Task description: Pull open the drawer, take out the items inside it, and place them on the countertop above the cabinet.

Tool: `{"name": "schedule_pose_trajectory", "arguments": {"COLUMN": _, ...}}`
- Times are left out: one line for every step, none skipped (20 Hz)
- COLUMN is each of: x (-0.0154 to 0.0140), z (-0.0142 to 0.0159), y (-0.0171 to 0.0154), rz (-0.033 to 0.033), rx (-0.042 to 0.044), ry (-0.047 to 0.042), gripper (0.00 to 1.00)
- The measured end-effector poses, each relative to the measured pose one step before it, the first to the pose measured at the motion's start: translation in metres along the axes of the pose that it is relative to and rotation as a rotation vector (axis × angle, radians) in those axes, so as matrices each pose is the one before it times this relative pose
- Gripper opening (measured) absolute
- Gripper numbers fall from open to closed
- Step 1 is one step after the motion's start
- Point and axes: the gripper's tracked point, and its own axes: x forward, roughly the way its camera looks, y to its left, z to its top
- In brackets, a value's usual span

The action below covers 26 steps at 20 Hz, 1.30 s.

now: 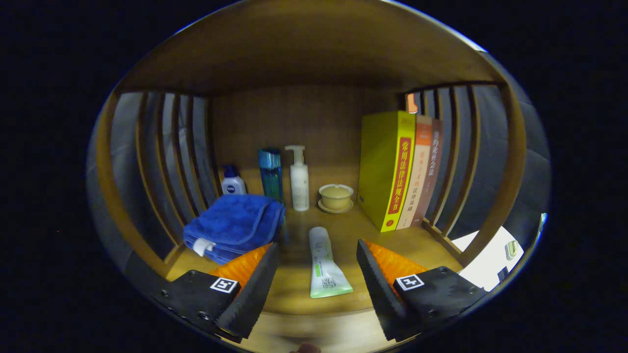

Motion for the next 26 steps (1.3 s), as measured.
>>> {"name": "schedule_pose_trajectory", "arguments": {"x": -0.01615, "z": 0.00993, "y": -0.00009, "rz": -0.00323, "rx": 0.01241, "ry": -0.04313, "gripper": 1.00}}
{"name": "schedule_pose_trajectory", "arguments": {"x": -0.01553, "z": 0.01056, "y": 0.00150, "rz": 0.00571, "rx": 0.00788, "ry": -0.04477, "gripper": 1.00}}
{"name": "schedule_pose_trajectory", "arguments": {"x": -0.01564, "z": 0.00752, "y": 0.00000, "rz": -0.00042, "rx": 0.00095, "ry": -0.04109, "gripper": 1.00}}
{"name": "schedule_pose_trajectory", "arguments": {"x": -0.01456, "z": 0.00352, "y": -0.00264, "rz": -0.00562, "rx": -0.00672, "ry": -0.02712, "gripper": 1.00}}
{"name": "schedule_pose_trajectory", "arguments": {"x": -0.01700, "z": 0.00220, "y": -0.00140, "rz": -0.00104, "rx": -0.01123, "ry": -0.02045, "gripper": 1.00}}
{"name": "schedule_pose_trajectory", "arguments": {"x": -0.01833, "z": -0.00012, "y": 0.00267, "rz": 0.00818, "rx": -0.00971, "ry": -0.01321, "gripper": 1.00}}
{"name": "schedule_pose_trajectory", "arguments": {"x": -0.01704, "z": -0.00335, "y": 0.00379, "rz": 0.01092, "rx": -0.00593, "ry": -0.02405, "gripper": 1.00}}
{"name": "schedule_pose_trajectory", "arguments": {"x": -0.01625, "z": -0.00082, "y": 0.00326, "rz": 0.00952, "rx": 0.00382, "ry": -0.03137, "gripper": 1.00}}
{"name": "schedule_pose_trajectory", "arguments": {"x": -0.01391, "z": -0.00097, "y": 0.00588, "rz": 0.02115, "rx": 0.00711, "ry": -0.03736, "gripper": 1.00}}
{"name": "schedule_pose_trajectory", "arguments": {"x": -0.01454, "z": -0.00580, "y": 0.00502, "rz": 0.02399, "rx": 0.00211, "ry": -0.02370, "gripper": 1.00}}
{"name": "schedule_pose_trajectory", "arguments": {"x": -0.01695, "z": -0.00990, "y": 0.00227, "rz": 0.01719, "rx": -0.01295, "ry": -0.01362, "gripper": 1.00}}
{"name": "schedule_pose_trajectory", "arguments": {"x": -0.01477, "z": -0.01215, "y": 0.00278, "rz": 0.00821, "rx": -0.02674, "ry": -0.00309, "gripper": 1.00}}
{"name": "schedule_pose_trajectory", "arguments": {"x": -0.01380, "z": -0.01354, "y": 0.00487, "rz": 0.00457, "rx": -0.02680, "ry": 0.00525, "gripper": 1.00}}
{"name": "schedule_pose_trajectory", "arguments": {"x": -0.01224, "z": -0.01684, "y": 0.00693, "rz": 0.01307, "rx": -0.02382, "ry": 0.00962, "gripper": 1.00}}
{"name": "schedule_pose_trajectory", "arguments": {"x": -0.01234, "z": -0.01610, "y": 0.00883, "rz": 0.00974, "rx": -0.01306, "ry": 0.00546, "gripper": 1.00}}
{"name": "schedule_pose_trajectory", "arguments": {"x": -0.01019, "z": -0.01569, "y": 0.00924, "rz": 0.01689, "rx": -0.00080, "ry": -0.00368, "gripper": 1.00}}
{"name": "schedule_pose_trajectory", "arguments": {"x": -0.00760, "z": -0.01639, "y": 0.00702, "rz": 0.01550, "rx": 0.01202, "ry": -0.00191, "gripper": 1.00}}
{"name": "schedule_pose_trajectory", "arguments": {"x": -0.00783, "z": -0.01542, "y": 0.00448, "rz": 0.00997, "rx": 0.02561, "ry": 0.00132, "gripper": 0.99}}
{"name": "schedule_pose_trajectory", "arguments": {"x": -0.00882, "z": -0.01276, "y": 0.00157, "rz": 0.00434, "rx": 0.02206, "ry": 0.00450, "gripper": 0.99}}
{"name": "schedule_pose_trajectory", "arguments": {"x": -0.00684, "z": -0.01305, "y": -0.00382, "rz": -0.00803, "rx": 0.01243, "ry": 0.00409, "gripper": 0.99}}
{"name": "schedule_pose_trajectory", "arguments": {"x": -0.00772, "z": -0.01030, "y": -0.00850, "rz": -0.01653, "rx": -0.00075, "ry": 0.00073, "gripper": 0.98}}
{"name": "schedule_pose_trajectory", "arguments": {"x": -0.00497, "z": -0.00984, "y": -0.00922, "rz": -0.01886, "rx": -0.00744, "ry": 0.00537, "gripper": 0.98}}
{"name": "schedule_pose_trajectory", "arguments": {"x": -0.00600, "z": -0.00817, "y": -0.00838, "rz": -0.02091, "rx": -0.00350, "ry": 0.00052, "gripper": 0.98}}
{"name": "schedule_pose_trajectory", "arguments": {"x": -0.00268, "z": -0.00777, "y": -0.00795, "rz": -0.01312, "rx": 0.00342, "ry": -0.00283, "gripper": 0.98}}
{"name": "schedule_pose_trajectory", "arguments": {"x": 0.00074, "z": -0.00722, "y": -0.00653, "rz": -0.00790, "rx": 0.00961, "ry": 0.00059, "gripper": 0.98}}
{"name": "schedule_pose_trajectory", "arguments": {"x": 0.00020, "z": -0.00720, "y": -0.00513, "rz": -0.00757, "rx": 0.01202, "ry": 0.00286, "gripper": 0.98}}
